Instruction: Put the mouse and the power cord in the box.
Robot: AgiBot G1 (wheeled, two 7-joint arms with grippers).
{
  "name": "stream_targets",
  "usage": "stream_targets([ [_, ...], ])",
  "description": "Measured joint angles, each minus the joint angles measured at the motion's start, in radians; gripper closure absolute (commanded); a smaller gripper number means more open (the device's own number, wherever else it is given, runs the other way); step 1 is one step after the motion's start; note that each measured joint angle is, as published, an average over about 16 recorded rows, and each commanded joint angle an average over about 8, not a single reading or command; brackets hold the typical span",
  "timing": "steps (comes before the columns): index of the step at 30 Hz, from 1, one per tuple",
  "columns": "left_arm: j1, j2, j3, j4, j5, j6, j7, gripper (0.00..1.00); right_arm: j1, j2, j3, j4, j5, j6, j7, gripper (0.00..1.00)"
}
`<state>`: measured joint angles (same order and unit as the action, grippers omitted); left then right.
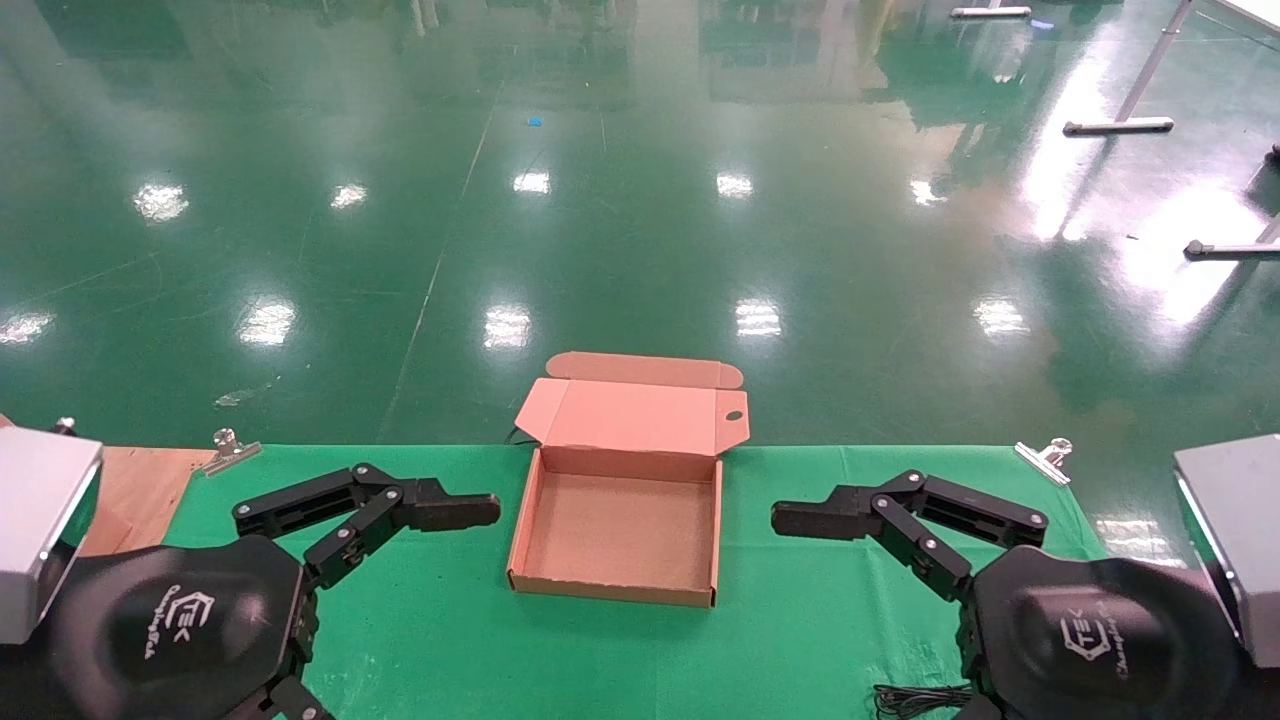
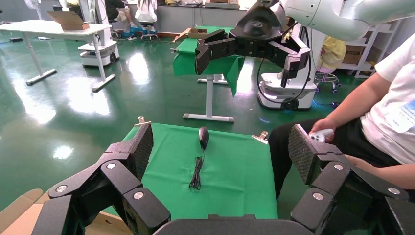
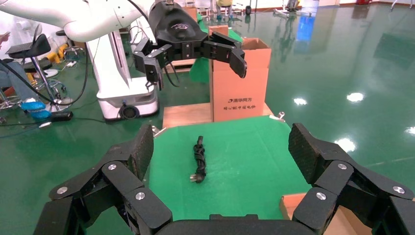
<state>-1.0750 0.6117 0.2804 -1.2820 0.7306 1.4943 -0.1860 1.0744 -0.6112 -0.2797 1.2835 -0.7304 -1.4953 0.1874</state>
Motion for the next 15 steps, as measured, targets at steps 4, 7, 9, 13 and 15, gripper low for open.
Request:
stream_targets([
  [4, 0.000, 0.000, 0.000, 0.000, 0.000, 0.000, 0.000, 0.00, 0.000, 0.000, 0.000, 0.000, 0.000, 0.000, 0.000, 0.00],
  [7, 0.000, 0.000, 0.000, 0.000, 0.000, 0.000, 0.000, 0.00, 0.000, 0.000, 0.000, 0.000, 0.000, 0.000, 0.000, 0.00],
  [9, 0.000, 0.000, 0.000, 0.000, 0.000, 0.000, 0.000, 0.00, 0.000, 0.000, 0.000, 0.000, 0.000, 0.000, 0.000, 0.00],
  [13, 0.000, 0.000, 0.000, 0.000, 0.000, 0.000, 0.000, 0.00, 0.000, 0.000, 0.001, 0.000, 0.002, 0.000, 0.001, 0.00],
  [15, 0.000, 0.000, 0.000, 0.000, 0.000, 0.000, 0.000, 0.00, 0.000, 0.000, 0.002, -0.001, 0.003, 0.001, 0.002, 0.00],
])
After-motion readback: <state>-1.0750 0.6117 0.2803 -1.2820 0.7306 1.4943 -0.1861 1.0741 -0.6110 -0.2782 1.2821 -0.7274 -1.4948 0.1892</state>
